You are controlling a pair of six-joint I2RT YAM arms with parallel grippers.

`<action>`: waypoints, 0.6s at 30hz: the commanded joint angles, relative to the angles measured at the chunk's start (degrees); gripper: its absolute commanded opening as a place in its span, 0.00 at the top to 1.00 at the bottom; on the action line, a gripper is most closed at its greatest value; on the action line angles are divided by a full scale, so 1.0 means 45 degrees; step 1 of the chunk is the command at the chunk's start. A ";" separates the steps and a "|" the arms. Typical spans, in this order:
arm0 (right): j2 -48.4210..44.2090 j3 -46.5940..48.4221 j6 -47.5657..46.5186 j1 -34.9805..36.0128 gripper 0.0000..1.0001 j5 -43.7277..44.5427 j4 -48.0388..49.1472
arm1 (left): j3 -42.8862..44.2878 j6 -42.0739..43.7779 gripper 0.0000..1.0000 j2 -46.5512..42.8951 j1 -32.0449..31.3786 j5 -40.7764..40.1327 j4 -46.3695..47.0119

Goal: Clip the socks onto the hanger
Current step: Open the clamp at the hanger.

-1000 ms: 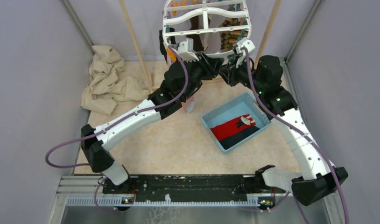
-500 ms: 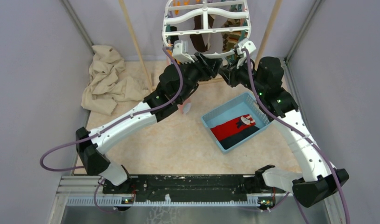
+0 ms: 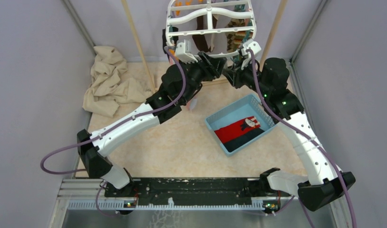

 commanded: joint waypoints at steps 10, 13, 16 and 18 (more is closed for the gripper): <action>-0.0338 0.0232 -0.0036 -0.0004 1.00 -0.0076 0.0159 | 0.0885 -0.0120 0.48 0.0648 -0.0023 0.0317 -0.0147; -0.0360 0.0225 -0.0036 0.0001 1.00 -0.0086 0.0145 | 0.0816 -0.0062 0.50 0.0581 -0.0023 0.0170 -0.0126; -0.0379 0.0192 -0.0017 0.0001 1.00 -0.0125 0.0137 | 0.0773 0.0028 0.60 0.0518 -0.0023 0.0081 -0.0053; -0.0387 0.0169 -0.0016 0.0000 1.00 -0.0144 0.0144 | 0.0727 0.0194 0.64 0.0481 -0.0023 0.0120 0.0110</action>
